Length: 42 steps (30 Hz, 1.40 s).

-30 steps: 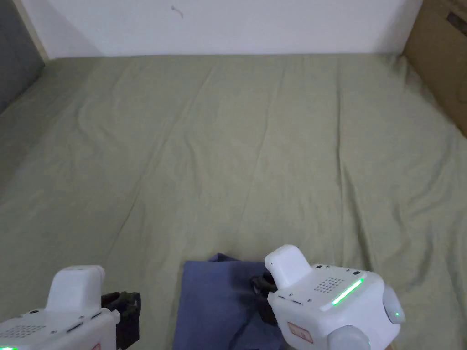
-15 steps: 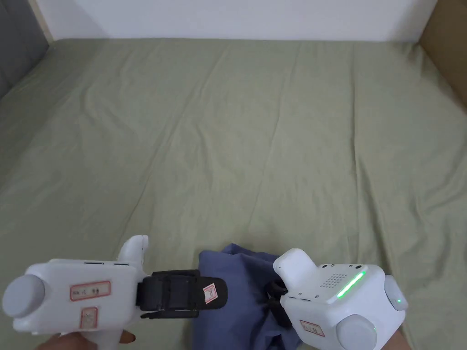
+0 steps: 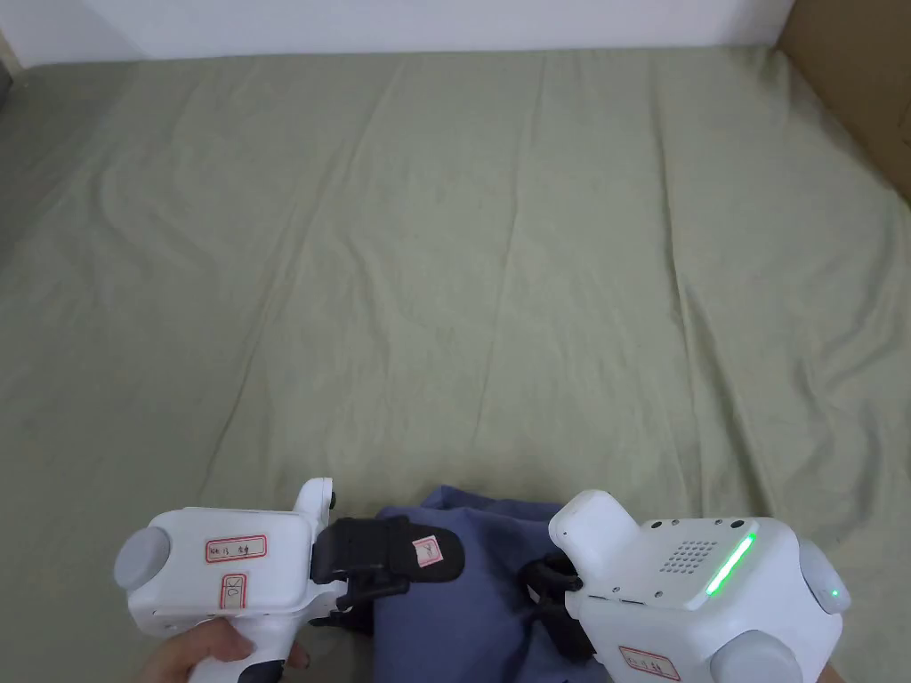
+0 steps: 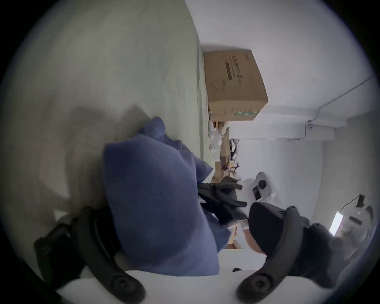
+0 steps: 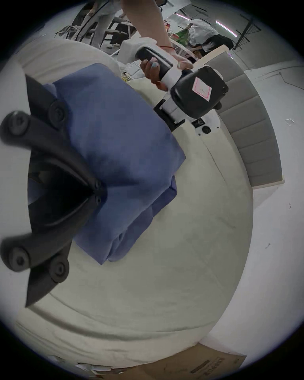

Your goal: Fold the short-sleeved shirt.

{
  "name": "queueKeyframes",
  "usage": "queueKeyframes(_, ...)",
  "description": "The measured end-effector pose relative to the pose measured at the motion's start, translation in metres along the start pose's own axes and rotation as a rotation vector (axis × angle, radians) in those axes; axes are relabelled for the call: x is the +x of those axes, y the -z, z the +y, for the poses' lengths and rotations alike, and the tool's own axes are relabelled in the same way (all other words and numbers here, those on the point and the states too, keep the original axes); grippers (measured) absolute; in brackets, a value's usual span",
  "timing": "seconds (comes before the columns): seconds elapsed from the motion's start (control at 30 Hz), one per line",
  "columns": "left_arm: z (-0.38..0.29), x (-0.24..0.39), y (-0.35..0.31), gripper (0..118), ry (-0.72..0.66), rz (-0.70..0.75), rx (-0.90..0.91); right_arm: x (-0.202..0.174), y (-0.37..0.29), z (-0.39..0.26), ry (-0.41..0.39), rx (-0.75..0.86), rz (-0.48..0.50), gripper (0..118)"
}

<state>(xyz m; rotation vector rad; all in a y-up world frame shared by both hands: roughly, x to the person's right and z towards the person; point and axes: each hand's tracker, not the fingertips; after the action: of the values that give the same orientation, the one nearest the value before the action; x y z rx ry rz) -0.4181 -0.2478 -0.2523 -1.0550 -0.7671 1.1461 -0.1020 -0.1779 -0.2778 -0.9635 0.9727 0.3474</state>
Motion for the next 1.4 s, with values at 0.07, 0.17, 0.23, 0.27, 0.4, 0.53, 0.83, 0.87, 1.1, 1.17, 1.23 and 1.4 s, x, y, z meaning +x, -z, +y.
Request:
queueKeyframes(0.07,-0.003,0.000,0.003,78,0.029,0.054,-0.009,0.001,0.001,0.000,0.002,0.002,0.003,0)
queueKeyframes(0.17,-0.005,-0.014,-0.007,44,-0.063,0.046,0.006,0.004,0.001,-0.004,0.005,0.011,0.011,0)
queueKeyframes(0.23,-0.008,-0.005,-0.010,44,-0.012,0.076,0.013,0.004,0.000,-0.003,0.027,0.019,0.020,0)
queueKeyframes(0.27,-0.009,-0.001,-0.010,44,-0.004,0.091,0.015,0.003,0.000,-0.003,0.030,0.020,0.021,0)
queueKeyframes(0.4,-0.002,0.013,-0.013,44,0.028,0.164,0.008,-0.003,-0.004,-0.001,0.025,0.041,0.001,0)
queueKeyframes(0.53,0.010,0.034,-0.042,43,0.070,0.226,-0.026,-0.008,-0.023,0.005,0.071,0.117,-0.001,0)
queueKeyframes(0.83,0.054,0.056,-0.215,43,0.096,0.679,0.035,-0.027,-0.043,0.022,0.104,0.206,0.004,0)
queueKeyframes(0.87,0.058,0.058,-0.233,43,0.089,0.729,0.041,-0.030,-0.042,0.024,0.105,0.211,0.006,0)
queueKeyframes(1.1,0.070,0.046,-0.305,43,-0.026,1.022,0.076,-0.040,-0.032,0.036,0.097,0.217,0.014,0)
queueKeyframes(1.17,0.072,0.037,-0.313,43,-0.078,1.057,0.072,-0.041,-0.031,0.038,0.087,0.214,0.005,0)
queueKeyframes(1.23,0.072,0.028,-0.317,43,-0.105,1.060,0.072,-0.041,-0.033,0.039,0.084,0.214,0.005,0)
queueKeyframes(1.4,0.064,0.023,-0.312,53,-0.096,1.082,0.120,-0.036,-0.044,0.038,0.085,0.227,-0.006,0)
